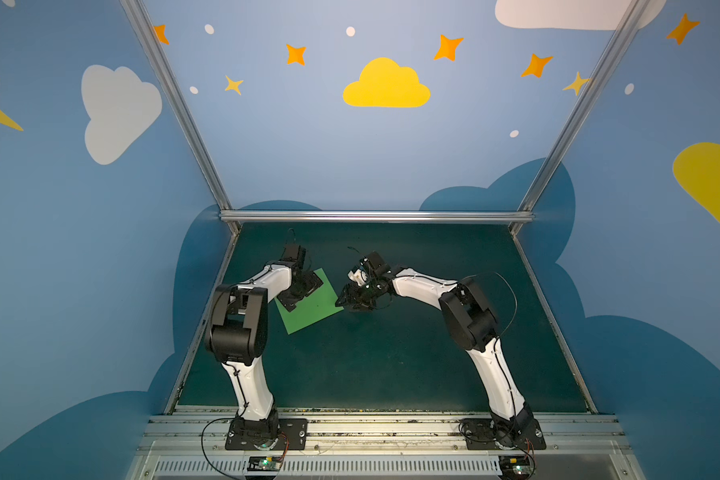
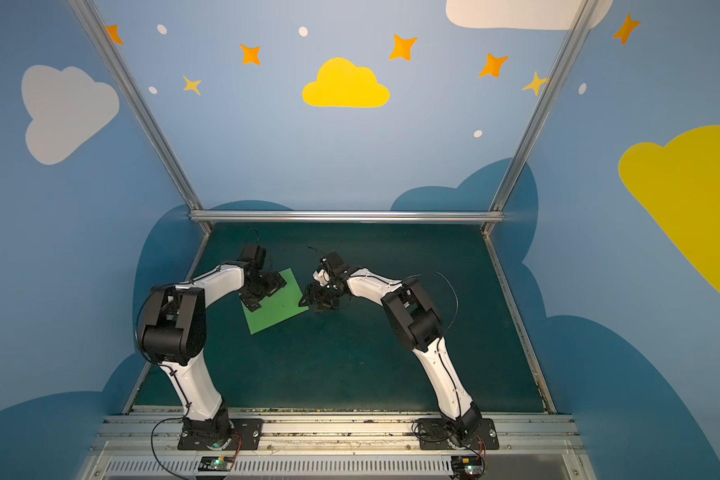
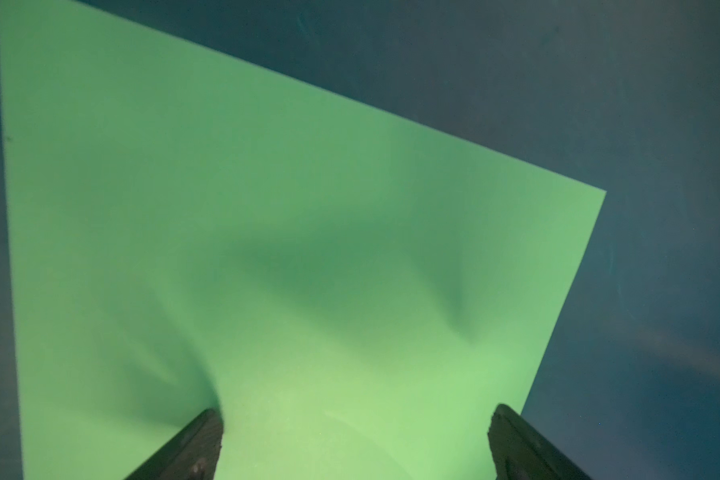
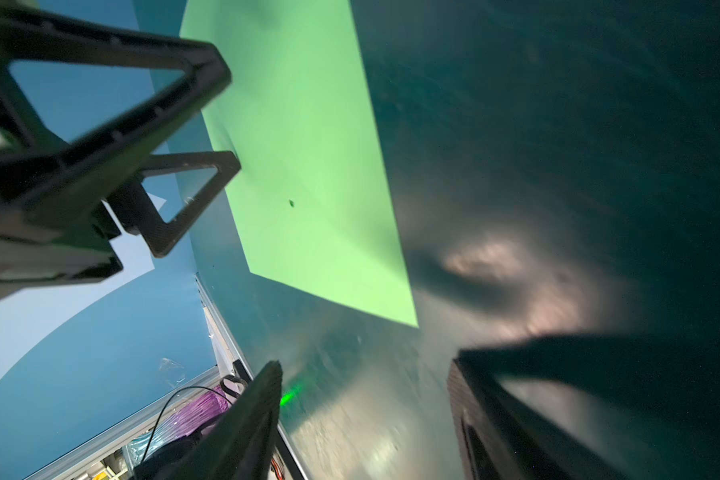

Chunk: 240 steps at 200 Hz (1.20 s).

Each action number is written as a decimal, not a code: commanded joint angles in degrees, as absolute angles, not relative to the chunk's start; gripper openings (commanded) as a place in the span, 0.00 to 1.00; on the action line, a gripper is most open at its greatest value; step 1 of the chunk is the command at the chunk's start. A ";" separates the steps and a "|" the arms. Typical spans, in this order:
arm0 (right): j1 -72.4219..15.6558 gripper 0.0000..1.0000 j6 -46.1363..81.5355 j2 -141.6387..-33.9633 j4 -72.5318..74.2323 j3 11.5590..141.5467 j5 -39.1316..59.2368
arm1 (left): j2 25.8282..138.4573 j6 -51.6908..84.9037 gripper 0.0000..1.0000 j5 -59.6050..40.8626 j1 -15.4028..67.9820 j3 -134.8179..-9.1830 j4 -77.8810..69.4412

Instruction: Fold a paper plane with a square sheet of paper (fold left side to right side)

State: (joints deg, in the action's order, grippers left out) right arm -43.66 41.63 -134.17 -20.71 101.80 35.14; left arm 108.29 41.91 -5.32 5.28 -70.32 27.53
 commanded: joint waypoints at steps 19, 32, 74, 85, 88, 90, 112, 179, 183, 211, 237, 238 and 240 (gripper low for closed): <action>-44.90 0.66 41.66 -140.51 -24.17 107.49 34.79 | 110.74 40.97 1.00 -7.64 5.11 -68.46 26.71; -45.06 0.65 41.66 -141.77 -23.42 108.96 36.03 | 110.87 40.83 1.00 -7.72 5.19 -68.47 26.63; -45.78 0.64 41.60 -143.86 -18.57 110.91 39.71 | 111.36 40.58 1.00 -8.26 5.15 -68.29 26.14; -45.96 0.64 41.45 -144.27 -17.77 111.41 40.41 | 111.49 40.53 1.00 -8.34 5.10 -68.37 26.16; -45.94 0.63 41.34 -144.42 -17.68 111.70 40.57 | 111.60 40.53 1.00 -8.39 5.14 -68.38 26.13; -46.01 0.63 41.16 -144.47 -17.71 111.86 40.71 | 111.62 40.52 1.00 -8.43 5.13 -68.38 26.11; -45.73 0.61 38.53 -142.47 -19.24 110.56 37.32 | 111.60 40.31 1.00 -8.35 5.11 -68.38 26.28; -41.40 0.63 33.64 -133.16 -21.64 100.24 31.06 | 111.71 40.24 1.00 -8.79 5.12 -68.03 25.93; -41.40 0.63 33.47 -133.15 -21.92 100.05 30.96 | 111.70 40.23 1.00 -8.79 5.13 -67.94 25.83; -42.30 0.63 33.20 -134.74 -23.53 100.83 31.09 | 111.53 40.00 1.00 -8.64 5.11 -67.94 25.92; -43.82 0.63 33.75 -137.21 -24.33 103.42 31.58 | 111.70 39.90 1.00 -8.61 5.13 -67.70 25.89; -43.93 0.63 33.79 -137.33 -24.38 103.56 31.57 | 111.70 39.90 1.00 -8.61 5.12 -67.69 25.87; -44.05 0.63 33.83 -137.54 -24.42 103.78 31.62 | 111.71 39.90 1.00 -8.61 5.15 -67.68 25.85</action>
